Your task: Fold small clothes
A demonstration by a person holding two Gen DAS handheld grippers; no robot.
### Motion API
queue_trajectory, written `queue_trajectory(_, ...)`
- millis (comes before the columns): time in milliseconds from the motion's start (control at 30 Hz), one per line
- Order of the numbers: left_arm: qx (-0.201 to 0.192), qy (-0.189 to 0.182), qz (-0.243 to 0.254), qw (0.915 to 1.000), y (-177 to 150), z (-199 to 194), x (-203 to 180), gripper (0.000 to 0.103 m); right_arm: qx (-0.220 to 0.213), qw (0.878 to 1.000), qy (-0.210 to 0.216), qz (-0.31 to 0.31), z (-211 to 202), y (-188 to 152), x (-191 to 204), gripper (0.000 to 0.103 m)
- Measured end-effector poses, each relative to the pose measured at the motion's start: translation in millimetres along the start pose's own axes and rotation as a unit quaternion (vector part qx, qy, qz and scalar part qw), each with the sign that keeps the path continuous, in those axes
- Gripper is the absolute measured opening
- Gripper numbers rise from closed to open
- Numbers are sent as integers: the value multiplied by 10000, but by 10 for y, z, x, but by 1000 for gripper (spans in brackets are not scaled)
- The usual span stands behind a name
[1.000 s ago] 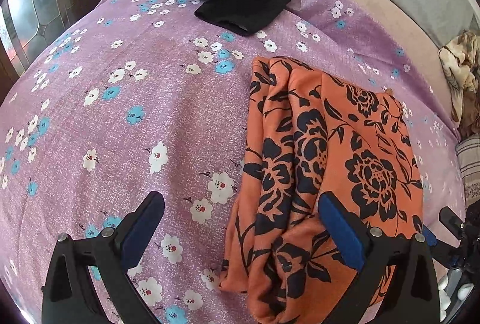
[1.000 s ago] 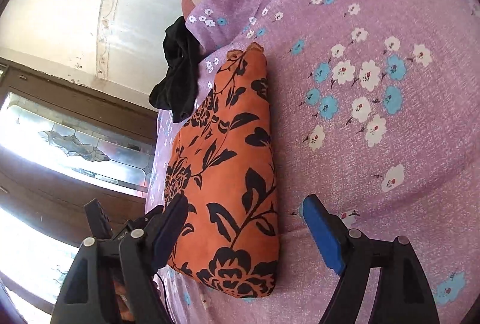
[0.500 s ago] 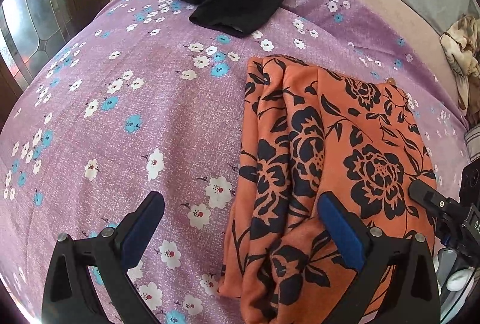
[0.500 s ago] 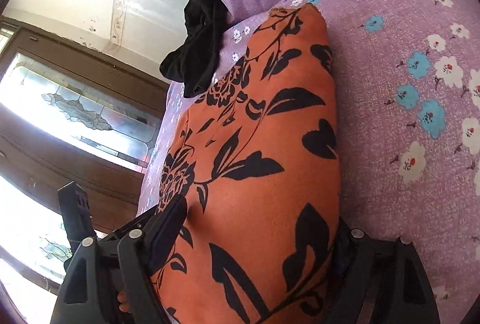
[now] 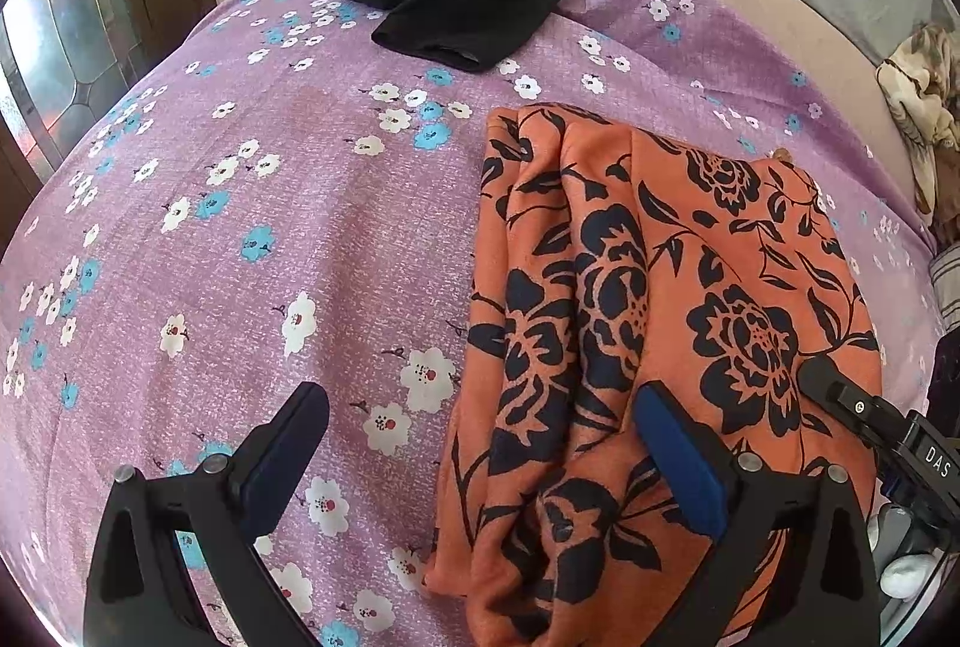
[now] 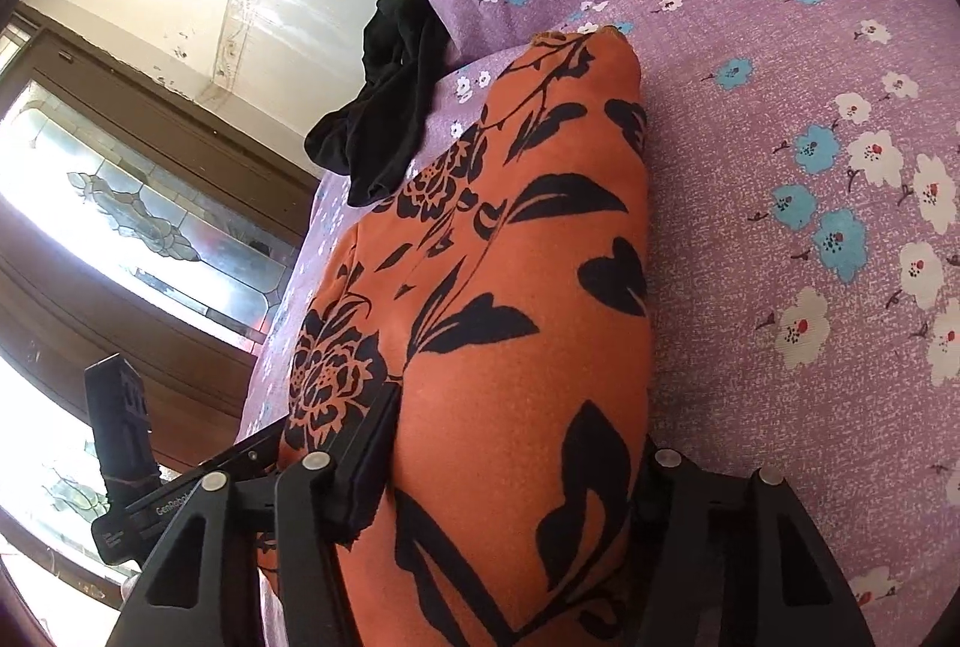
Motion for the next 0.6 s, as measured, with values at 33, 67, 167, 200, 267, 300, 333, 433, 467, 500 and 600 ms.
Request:
queue_trajectory(33,-4,-15,29,10000,0,-1,-6,100,-17,10000,-33,-27,-6,-3,12,60)
queue_trajectory(67,-11,-29,50,10000,2,-4,-15,99,-33,10000,-52,-45,-15,-6,22,59)
queue_trajectory(167,27,-353,80,9993,-1,-23,-81,77,-66,9999,-78,-67,-37,-14,44,57)
queue_trajectory(200,38,-516,92,9986,-1,-33,-115,64,-80,9999,-83,-88,-48,-12,56,56)
queue_trajectory(267,28,-711,195,9973,-4,-56,-193,47,-100,9998,-97,-163,-66,-1,101,55)
queue_trajectory(300,-23,-664,283,9974,-2,-71,-218,44,-114,9996,-112,-217,-82,5,131,54)
queue_trajectory(333,-57,-657,384,9971,-4,-83,-248,41,-130,9995,-123,-267,-83,18,160,53)
queue_trajectory(433,-98,-734,478,9961,-2,-113,-289,30,-157,9991,-146,-362,-115,24,211,52)
queue_trajectory(467,-78,-753,465,9960,1,-107,-279,30,-141,9991,-177,-369,-109,21,203,52)
queue_trajectory(500,-34,-795,400,9960,8,-99,-259,32,-107,9991,-214,-337,-93,15,176,52)
queue_trajectory(600,232,-1102,-136,9935,19,-64,-121,56,11,9998,-195,-44,-20,-27,8,52)
Point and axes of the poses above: each gripper's, at about its wrist camera, not at the fingertips, and z roughly the way its jaws point, x to its left, y to its top, the point moved 7 cm from there along z, roughly the way its jaws point, and after that the axes turned 1 degree about -y, right-handed, at the moved point
